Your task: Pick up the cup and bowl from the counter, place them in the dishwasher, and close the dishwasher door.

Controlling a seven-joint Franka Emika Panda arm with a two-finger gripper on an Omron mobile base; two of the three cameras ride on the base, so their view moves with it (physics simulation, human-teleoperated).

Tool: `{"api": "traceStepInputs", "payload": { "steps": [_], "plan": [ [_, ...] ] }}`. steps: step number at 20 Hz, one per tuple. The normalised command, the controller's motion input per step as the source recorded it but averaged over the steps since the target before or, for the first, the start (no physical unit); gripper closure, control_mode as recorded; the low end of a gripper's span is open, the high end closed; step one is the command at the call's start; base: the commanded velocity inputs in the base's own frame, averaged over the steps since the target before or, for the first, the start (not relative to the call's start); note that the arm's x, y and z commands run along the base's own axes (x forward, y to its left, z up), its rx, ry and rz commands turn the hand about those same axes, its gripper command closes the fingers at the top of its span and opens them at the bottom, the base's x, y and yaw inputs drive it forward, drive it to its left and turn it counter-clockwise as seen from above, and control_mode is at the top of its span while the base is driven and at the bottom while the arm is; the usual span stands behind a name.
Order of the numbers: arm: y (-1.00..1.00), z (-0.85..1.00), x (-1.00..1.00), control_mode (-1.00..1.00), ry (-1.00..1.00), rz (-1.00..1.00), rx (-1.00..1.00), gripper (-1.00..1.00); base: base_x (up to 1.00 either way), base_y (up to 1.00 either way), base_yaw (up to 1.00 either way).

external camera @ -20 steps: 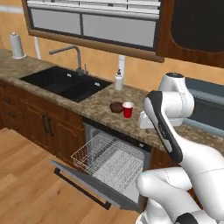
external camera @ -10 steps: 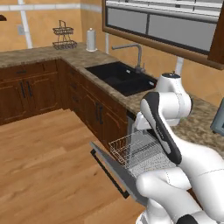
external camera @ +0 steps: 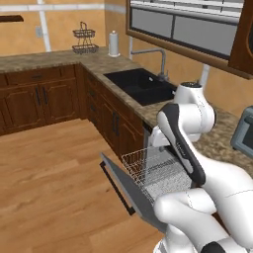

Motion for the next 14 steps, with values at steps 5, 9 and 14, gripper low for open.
{"api": "traceStepInputs", "payload": {
  "steps": [5, 9, 14],
  "plan": [
    [0.00, 0.00, 0.00, 1.00, 0.00, 0.00, 0.00, -1.00, 0.52, -0.20, -0.10],
    [0.00, 0.00, 0.00, 1.00, 0.00, 0.00, 0.00, -1.00, 0.35, -0.27, -0.27],
    [-0.06, -0.02, 0.03, -1.00, 0.01, -0.09, 0.00, -1.00, 0.09, -0.14, -0.16]
  ]
}}
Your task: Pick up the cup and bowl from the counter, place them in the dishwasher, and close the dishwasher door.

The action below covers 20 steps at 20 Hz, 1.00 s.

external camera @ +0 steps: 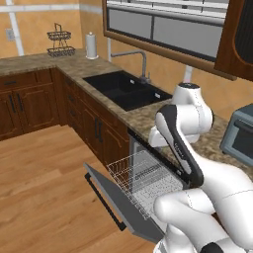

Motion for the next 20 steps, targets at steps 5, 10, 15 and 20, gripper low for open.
{"api": "traceStepInputs", "payload": {
  "steps": [5, 10, 15, 20],
  "plan": [
    [-0.09, -0.03, 0.93, -1.00, 0.04, -0.04, 0.00, -1.00, 0.00, 0.00, 0.00],
    [-0.27, -0.04, 1.00, -1.00, 0.13, 0.01, -0.06, -1.00, 0.00, 0.00, 0.00],
    [-0.39, -0.24, 0.96, -1.00, 0.10, 0.11, -0.06, -1.00, 0.00, 0.00, 0.00],
    [-0.39, -0.25, 0.85, -1.00, 0.00, 0.12, -0.01, -1.00, 0.00, 0.00, 0.00]
  ]
}}
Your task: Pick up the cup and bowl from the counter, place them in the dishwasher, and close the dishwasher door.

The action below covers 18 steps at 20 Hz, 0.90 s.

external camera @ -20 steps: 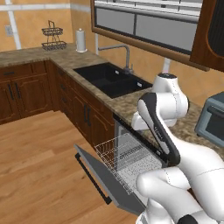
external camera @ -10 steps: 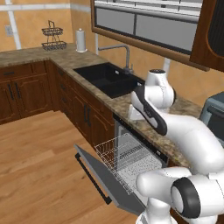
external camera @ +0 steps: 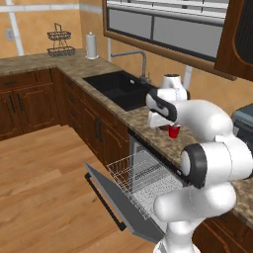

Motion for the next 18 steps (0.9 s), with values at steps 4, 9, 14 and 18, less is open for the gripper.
{"api": "traceStepInputs", "payload": {
  "steps": [4, 9, 14, 18],
  "plan": [
    [-0.22, -0.23, 0.85, -1.00, 0.01, 0.02, -0.04, -1.00, 0.00, 0.00, 0.00],
    [-0.24, -0.33, 0.81, -1.00, 0.00, 0.05, -0.05, -1.00, 0.00, 0.00, 0.00],
    [-0.23, -0.30, 0.52, -1.00, -0.04, 0.04, -0.05, -1.00, 0.00, 0.00, 0.00],
    [-0.35, -0.31, 0.17, -1.00, -0.11, 0.00, -0.02, -1.00, 0.00, 0.00, 0.00]
  ]
}}
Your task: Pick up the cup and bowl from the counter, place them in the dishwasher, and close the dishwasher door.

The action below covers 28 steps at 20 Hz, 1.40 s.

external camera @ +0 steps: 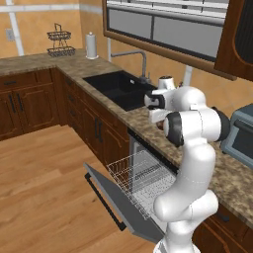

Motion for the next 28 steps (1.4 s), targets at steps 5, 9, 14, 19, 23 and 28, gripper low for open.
{"api": "traceStepInputs", "payload": {
  "steps": [5, 9, 14, 19, 23, 28],
  "plan": [
    [-0.13, -0.09, 0.28, -1.00, -0.17, -0.03, 0.00, -1.00, 0.00, 0.00, 0.00],
    [-0.27, -0.15, 0.17, -1.00, -0.03, -0.01, 0.00, -1.00, 0.00, 0.00, 0.00],
    [-0.17, -0.07, 0.36, -1.00, -0.02, -0.01, 0.00, -1.00, 0.00, 0.00, 0.00],
    [-0.11, -0.28, 0.46, -1.00, 0.00, 0.00, 0.00, -1.00, 0.00, 0.00, 0.00],
    [-0.09, -0.30, 0.05, -1.00, 0.00, 0.00, 0.00, -1.00, 0.00, 0.00, 0.00],
    [-0.18, -0.38, 0.30, -1.00, 0.00, 0.03, 0.00, -1.00, 0.00, 0.00, 0.00]
  ]
}}
